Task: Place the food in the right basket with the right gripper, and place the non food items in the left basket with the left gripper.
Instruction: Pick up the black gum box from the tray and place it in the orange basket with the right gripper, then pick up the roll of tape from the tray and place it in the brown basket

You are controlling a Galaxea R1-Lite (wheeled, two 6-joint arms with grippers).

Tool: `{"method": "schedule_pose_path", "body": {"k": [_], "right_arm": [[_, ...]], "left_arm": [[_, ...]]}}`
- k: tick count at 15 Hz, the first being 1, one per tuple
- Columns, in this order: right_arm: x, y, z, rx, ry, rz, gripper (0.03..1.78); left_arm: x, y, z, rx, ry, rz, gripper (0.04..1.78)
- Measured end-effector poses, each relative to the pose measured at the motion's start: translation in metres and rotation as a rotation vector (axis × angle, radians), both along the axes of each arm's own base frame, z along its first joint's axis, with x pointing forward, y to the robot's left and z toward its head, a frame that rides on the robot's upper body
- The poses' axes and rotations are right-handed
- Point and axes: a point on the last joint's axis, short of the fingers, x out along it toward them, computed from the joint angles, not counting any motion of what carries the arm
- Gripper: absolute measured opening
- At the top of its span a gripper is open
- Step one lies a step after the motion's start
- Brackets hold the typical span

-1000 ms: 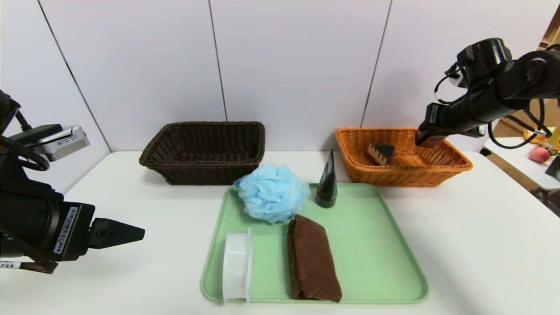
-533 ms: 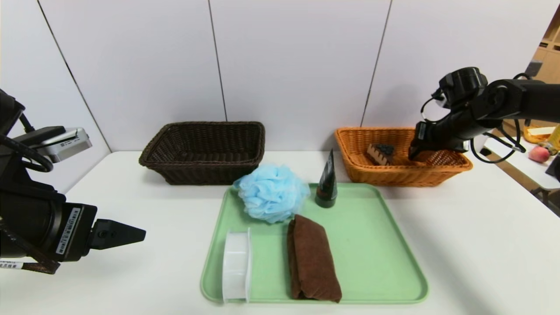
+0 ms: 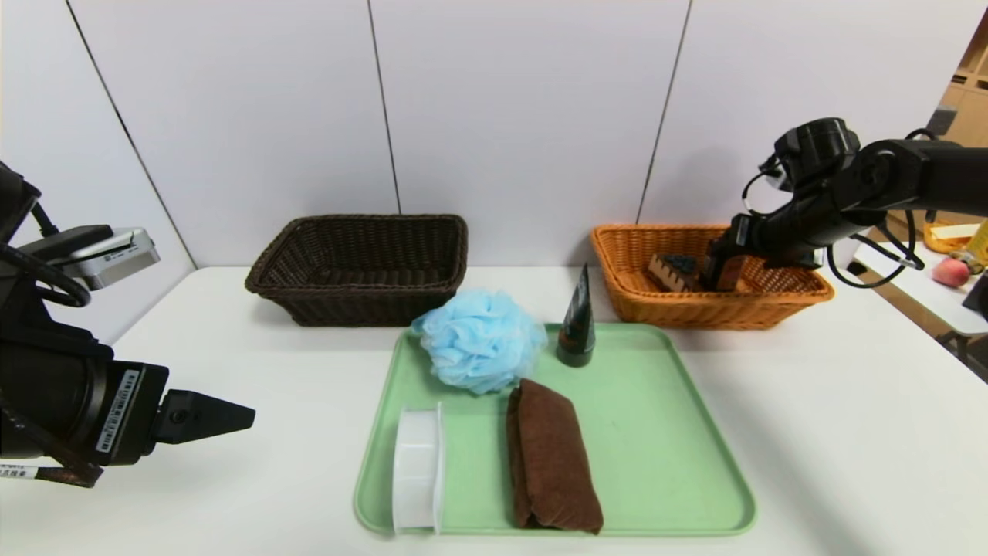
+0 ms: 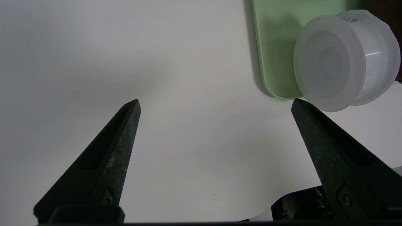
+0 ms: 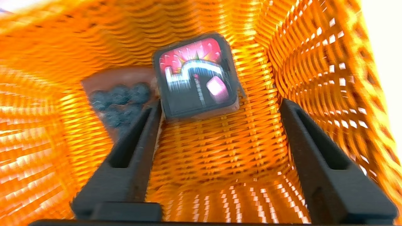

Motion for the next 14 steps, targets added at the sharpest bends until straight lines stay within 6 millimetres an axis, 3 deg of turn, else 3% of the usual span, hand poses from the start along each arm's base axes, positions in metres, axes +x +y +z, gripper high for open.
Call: {"method": "schedule_pose_path", "body": {"k": [3,6,8,10,14], "right_arm": [[-0.022,0.006,0.036,-0.001,-0.066,0.015,1.44],[-0.068,0.019,0.080,0.010,-0.076,0.041,1.53],[-0.105,0.030,0.095,0.041,0.000,0.059,1.57],[-0.136,0.037,0.098,0.093,0.101,0.098,1.60],[-0.170,0.038,0.091,0.128,0.168,0.133,1.65]], "left_arm": [[-0.002,-0.001,0.014,-0.026,-0.050,-0.007,1.69],[0.000,-0.009,0.031,-0.044,-0.081,-0.040,1.69],[0.004,-0.020,0.040,-0.064,-0.064,-0.065,1.69],[0.010,-0.035,0.051,-0.098,-0.028,-0.069,1.69],[0.019,-0.085,0.054,-0.071,0.105,-0.031,1.69]]}}
